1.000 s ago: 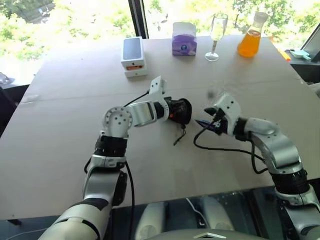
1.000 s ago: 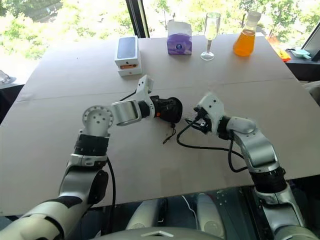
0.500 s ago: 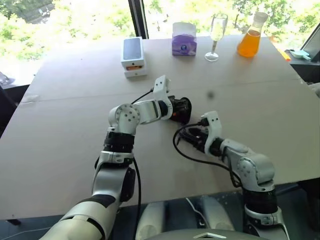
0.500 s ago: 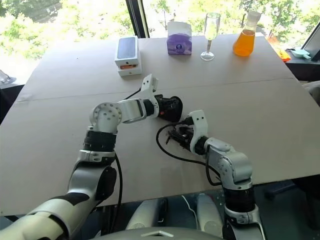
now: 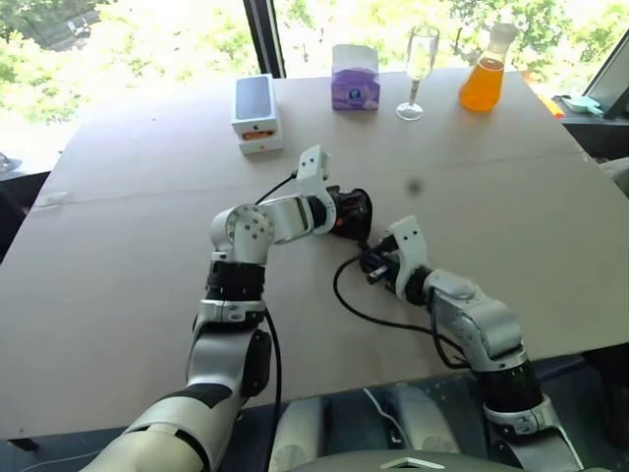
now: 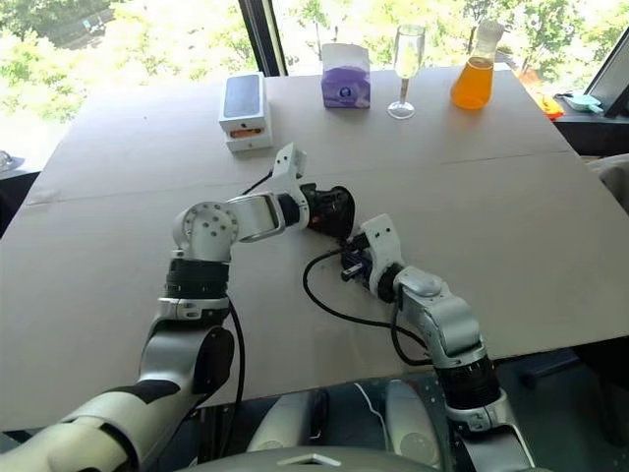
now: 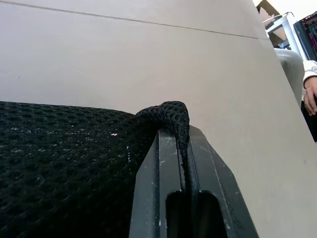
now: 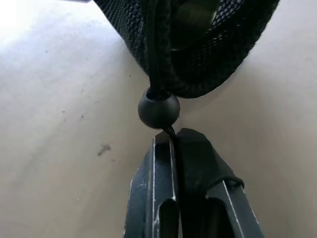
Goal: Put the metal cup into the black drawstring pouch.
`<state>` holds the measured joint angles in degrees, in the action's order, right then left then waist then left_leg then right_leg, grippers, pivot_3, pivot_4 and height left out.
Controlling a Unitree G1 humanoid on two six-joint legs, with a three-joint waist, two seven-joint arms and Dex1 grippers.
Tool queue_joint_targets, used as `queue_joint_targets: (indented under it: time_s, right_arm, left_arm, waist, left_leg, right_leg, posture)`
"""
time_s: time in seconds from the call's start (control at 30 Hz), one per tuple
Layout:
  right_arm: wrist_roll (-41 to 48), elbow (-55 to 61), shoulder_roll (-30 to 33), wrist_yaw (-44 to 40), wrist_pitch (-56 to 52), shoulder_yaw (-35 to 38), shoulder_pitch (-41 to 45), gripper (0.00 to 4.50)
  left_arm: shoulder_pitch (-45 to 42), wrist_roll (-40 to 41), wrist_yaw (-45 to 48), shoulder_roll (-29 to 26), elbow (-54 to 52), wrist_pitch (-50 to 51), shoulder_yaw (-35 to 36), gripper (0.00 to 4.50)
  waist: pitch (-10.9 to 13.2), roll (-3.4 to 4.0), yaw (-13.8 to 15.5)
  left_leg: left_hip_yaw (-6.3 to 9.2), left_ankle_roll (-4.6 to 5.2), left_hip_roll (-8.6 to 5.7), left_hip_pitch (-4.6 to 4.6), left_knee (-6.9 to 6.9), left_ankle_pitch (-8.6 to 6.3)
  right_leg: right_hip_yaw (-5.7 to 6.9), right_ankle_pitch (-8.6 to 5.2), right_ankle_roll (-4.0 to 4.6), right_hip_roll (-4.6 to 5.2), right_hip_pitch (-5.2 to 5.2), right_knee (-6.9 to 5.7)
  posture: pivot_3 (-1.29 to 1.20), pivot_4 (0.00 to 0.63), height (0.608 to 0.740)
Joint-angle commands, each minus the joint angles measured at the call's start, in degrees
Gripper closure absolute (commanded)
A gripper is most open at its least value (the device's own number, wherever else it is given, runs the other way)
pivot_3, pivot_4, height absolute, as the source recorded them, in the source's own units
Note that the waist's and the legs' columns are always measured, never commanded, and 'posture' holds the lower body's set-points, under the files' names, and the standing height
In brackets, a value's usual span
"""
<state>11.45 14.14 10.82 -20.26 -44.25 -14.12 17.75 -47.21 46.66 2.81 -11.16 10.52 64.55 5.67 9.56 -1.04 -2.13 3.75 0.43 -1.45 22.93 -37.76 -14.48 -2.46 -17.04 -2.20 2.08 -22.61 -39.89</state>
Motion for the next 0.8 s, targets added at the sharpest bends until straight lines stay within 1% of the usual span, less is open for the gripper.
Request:
queue_joint_targets:
  time_s: [0.03, 0.07, 0.13, 0.17, 0.2, 0.23, 0.27, 0.3, 0.37, 0.4, 0.5, 0.53, 0.6, 0.67, 0.73, 0.8]
  right_arm:
    - [-5.03, 4.22, 6.12, 1.94, -0.33, 1.86, -0.29, 4.5]
    - [-6.5, 5.69, 8.69, 1.75, -0.32, 1.46, 0.0, 4.5]
    - [-7.89, 8.48, 12.16, 1.54, -0.99, 2.01, 0.34, 4.5]
    - [-8.05, 9.36, 12.97, 1.53, -1.37, 2.47, 0.38, 4.5]
    - [-9.51, 10.79, 15.66, 0.89, -1.67, 2.21, 0.77, 4.5]
    - [-10.66, 11.82, 17.63, 0.37, -1.82, 1.89, 0.94, 4.5]
    - [-11.8, 13.12, 19.63, -0.09, -2.0, 1.95, 1.43, 4.5]
    - [-12.69, 14.23, 21.48, -0.64, -2.1, 1.75, 1.87, 4.5]
    - [-13.74, 16.01, 24.12, -1.62, -1.87, 1.4, 2.52, 4.5]
    - [-14.13, 16.84, 25.12, -2.29, -1.46, 1.21, 2.87, 4.5]
    - [-15.26, 18.29, 27.08, -3.79, -1.13, 0.71, 3.79, 4.5]
    - [-15.66, 18.79, 27.63, -4.24, -0.74, 0.62, 4.06, 4.5]
    - [-16.24, 19.76, 28.33, -5.13, -0.4, 0.46, 4.75, 4.5]
    - [-16.53, 20.77, 28.43, -5.77, -0.35, 0.55, 5.36, 4.5]
    - [-16.76, 21.42, 28.47, -6.49, -0.41, 0.46, 5.99, 4.5]
    - [-17.18, 22.0, 28.85, -7.15, -0.27, 0.12, 6.3, 4.5]
  left_arm:
    - [2.2, -1.98, 9.3, -4.43, -7.78, -1.48, -4.38, 3.9]
    - [2.89, -2.38, 12.65, -6.27, -9.5, -1.67, -6.21, 3.59]
    - [4.21, -4.52, 17.65, -9.72, -12.1, -3.32, -9.38, 2.72]
    - [4.67, -5.63, 19.09, -10.78, -12.79, -4.2, -10.34, 2.16]
    - [5.53, -8.0, 22.37, -13.29, -13.67, -7.2, -12.2, 1.62]
    - [6.18, -9.67, 24.73, -14.96, -14.31, -9.31, -13.45, 1.17]
    - [7.18, -10.61, 29.22, -17.63, -15.56, -11.54, -14.82, 0.71]
    - [8.23, -11.56, 34.18, -20.3, -17.12, -14.43, -16.29, 0.39]
    - [9.88, -14.27, 42.73, -24.62, -19.77, -21.36, -19.04, 0.39]
    - [10.11, -15.1, 45.81, -25.66, -20.48, -23.69, -19.88, 0.39]
    - [8.56, -18.55, 50.76, -25.09, -19.16, -29.7, -22.24, 0.39]
    - [7.55, -20.25, 51.69, -24.07, -18.29, -31.8, -23.32, 0.39]
    - [4.96, -21.41, 51.97, -20.34, -15.79, -33.44, -23.99, 0.39]
    - [2.81, -22.75, 52.56, -17.12, -13.26, -35.07, -24.57, 0.39]
    - [0.72, -24.45, 53.34, -14.44, -10.1, -36.73, -25.11, 0.39]
    - [-1.47, -26.24, 53.78, -11.67, -6.02, -38.46, -25.6, 0.39]
  waist:
    - [0.0, 0.0, 0.17]
    - [0.01, 0.0, 0.24]
    - [0.01, 0.0, 0.34]
    - [0.02, 0.01, 0.33]
    - [0.02, 0.01, 0.34]
    - [0.03, 0.03, 0.24]
    - [0.06, 0.07, 0.07]
    - [0.07, 0.09, -0.23]
    - [0.08, 0.08, -0.28]
    - [0.11, 0.11, -0.2]
    - [0.11, 0.09, 0.51]
    - [0.12, 0.09, 0.79]
    - [0.13, 0.07, 1.63]
    - [0.13, 0.07, 1.66]
    - [0.13, 0.07, 1.5]
    - [0.13, 0.06, 1.46]
  left_leg:
    - [0.0, 0.0, -0.01, 0.01, 0.0, 0.0]
    - [0.0, 0.0, -0.02, 0.03, 0.0, 0.0]
    - [0.01, 0.0, -0.02, 0.07, 0.0, 0.0]
    - [0.02, 0.0, -0.01, 0.07, 0.01, 0.0]
    - [0.01, -0.01, 0.01, 0.07, 0.05, 0.0]
    - [0.03, -0.01, 0.04, 0.06, 0.08, 0.0]
    - [0.01, -0.01, 0.05, 0.06, 0.09, 0.0]
    - [-0.04, -0.01, 0.04, 0.04, 0.17, 0.0]
    - [-0.15, -0.01, 0.06, -0.01, 0.33, 0.01]
    - [-0.16, -0.01, 0.08, -0.01, 0.33, 0.01]
    - [-0.07, 0.0, 0.09, 0.08, 0.35, 0.0]
    - [-0.05, 0.01, 0.08, 0.11, 0.31, 0.0]
    - [-0.05, 0.03, 0.03, 0.18, 0.25, -0.01]
    - [0.1, 0.1, 0.01, 0.43, -0.02, -0.04]
    - [0.33, 0.14, 0.03, 0.87, -0.44, -0.06]
    - [0.34, 0.14, 0.0, 0.93, -0.45, -0.06]
  right_leg:
    - [0.0, 0.0, 0.0, 0.01, -0.01, 0.01]
    - [0.0, 0.0, 0.0, 0.01, -0.02, 0.03]
    - [0.02, 0.0, 0.0, 0.03, -0.04, 0.05]
    - [0.01, 0.0, 0.0, 0.02, -0.05, 0.05]
    - [0.01, -0.01, 0.01, 0.02, -0.05, 0.05]
    - [0.02, -0.01, 0.01, 0.02, -0.05, 0.06]
    - [0.0, -0.01, 0.02, 0.01, -0.07, 0.06]
    - [-0.05, -0.01, 0.02, 0.01, -0.08, 0.07]
    - [-0.13, -0.02, 0.03, 0.0, -0.11, 0.12]
    - [-0.13, -0.02, 0.04, 0.0, -0.13, 0.14]
    - [-0.02, -0.03, 0.05, 0.03, -0.13, 0.23]
    - [0.0, -0.03, 0.05, 0.05, -0.12, 0.26]
    - [0.02, -0.03, 0.04, 0.06, -0.1, 0.31]
    - [0.15, -0.02, 0.02, -0.03, -0.13, 0.33]
    - [0.21, -0.02, 0.02, -0.06, -0.36, 0.25]
    - [0.23, -0.02, 0.02, -0.05, -0.43, 0.19]
  posture:
    - [0.0, 0.15, 0.74]
    - [0.0, 0.15, 0.74]
    - [0.0, 0.15, 0.74]
    - [0.0, 0.15, 0.74]
    - [0.0, 0.15, 0.74]
    - [0.0, 0.15, 0.74]
    - [0.0, 0.15, 0.74]
    - [0.0, 0.15, 0.74]
    - [0.0, 0.15, 0.74]
    - [0.0, 0.15, 0.74]
    - [0.0, 0.15, 0.74]
    - [0.0, 0.15, 0.74]
    - [0.0, 0.15, 0.74]
    - [0.0, 0.15, 0.74]
    - [0.0, 0.15, 0.74]
    - [0.0, 0.15, 0.74]
